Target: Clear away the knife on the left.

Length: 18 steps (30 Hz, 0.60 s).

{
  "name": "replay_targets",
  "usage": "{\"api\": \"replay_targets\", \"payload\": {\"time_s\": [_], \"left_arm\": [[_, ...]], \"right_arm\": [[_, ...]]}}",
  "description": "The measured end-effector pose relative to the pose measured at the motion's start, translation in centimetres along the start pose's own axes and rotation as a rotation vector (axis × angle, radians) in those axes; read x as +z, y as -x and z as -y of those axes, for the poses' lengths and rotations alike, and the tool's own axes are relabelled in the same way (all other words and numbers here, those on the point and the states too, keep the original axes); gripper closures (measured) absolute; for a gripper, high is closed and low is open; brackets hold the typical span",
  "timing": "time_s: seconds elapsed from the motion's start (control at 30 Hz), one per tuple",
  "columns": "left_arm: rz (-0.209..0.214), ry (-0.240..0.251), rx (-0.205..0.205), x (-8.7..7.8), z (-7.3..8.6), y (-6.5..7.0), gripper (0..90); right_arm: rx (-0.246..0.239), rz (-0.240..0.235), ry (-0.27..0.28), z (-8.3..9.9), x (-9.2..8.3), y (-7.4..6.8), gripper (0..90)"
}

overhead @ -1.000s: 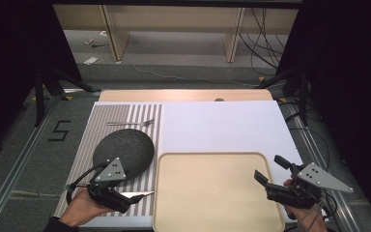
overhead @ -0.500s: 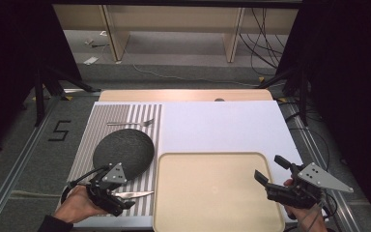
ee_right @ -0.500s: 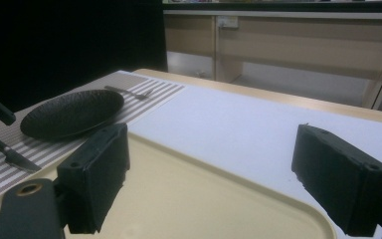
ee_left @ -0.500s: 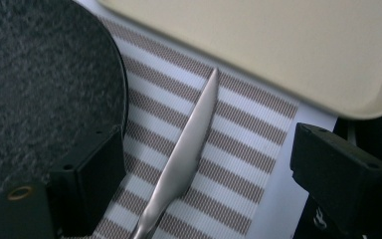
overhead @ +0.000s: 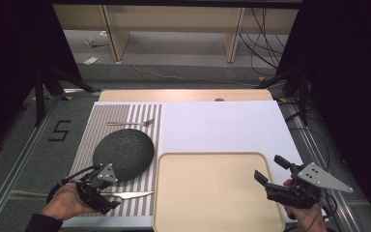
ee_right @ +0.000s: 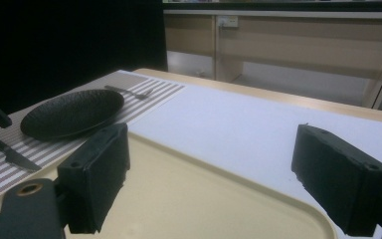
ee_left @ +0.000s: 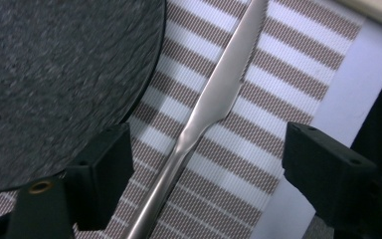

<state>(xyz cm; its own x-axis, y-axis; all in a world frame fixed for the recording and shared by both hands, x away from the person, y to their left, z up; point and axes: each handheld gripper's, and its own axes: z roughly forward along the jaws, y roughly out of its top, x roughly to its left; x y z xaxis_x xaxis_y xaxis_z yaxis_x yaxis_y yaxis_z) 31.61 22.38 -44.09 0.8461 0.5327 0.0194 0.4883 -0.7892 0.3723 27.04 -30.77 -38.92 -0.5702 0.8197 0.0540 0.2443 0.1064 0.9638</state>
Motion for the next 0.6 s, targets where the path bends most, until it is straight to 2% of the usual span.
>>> {"api": "replay_targets", "payload": {"time_s": [0.1, 0.13, 0.23, 0.47, 0.6], "left_arm": [[-0.011, -0.029, -0.008, 0.2, 0.2, -0.4, 23.0], [-0.016, -0.047, 0.004, 0.4, 0.3, -0.7, 25.5], [-0.015, -0.060, -0.001, 0.6, 0.4, -0.9, 26.2], [-0.022, -0.091, -0.006, 1.0, 0.8, -1.7, 34.4], [-0.025, -0.108, 0.011, 1.2, 0.9, -1.8, 42.7]], "right_arm": [[0.000, -0.001, 0.002, 0.0, 0.0, 0.0, 16.2], [0.000, 0.000, 0.002, 0.0, 0.0, 0.0, 16.3], [0.000, -0.001, 0.000, 0.0, 0.0, 0.0, 16.3], [-0.001, -0.002, 0.001, 0.0, 0.0, 0.0, 16.4], [-0.003, -0.003, -0.001, 0.0, 0.0, 0.0, 16.5]]}}
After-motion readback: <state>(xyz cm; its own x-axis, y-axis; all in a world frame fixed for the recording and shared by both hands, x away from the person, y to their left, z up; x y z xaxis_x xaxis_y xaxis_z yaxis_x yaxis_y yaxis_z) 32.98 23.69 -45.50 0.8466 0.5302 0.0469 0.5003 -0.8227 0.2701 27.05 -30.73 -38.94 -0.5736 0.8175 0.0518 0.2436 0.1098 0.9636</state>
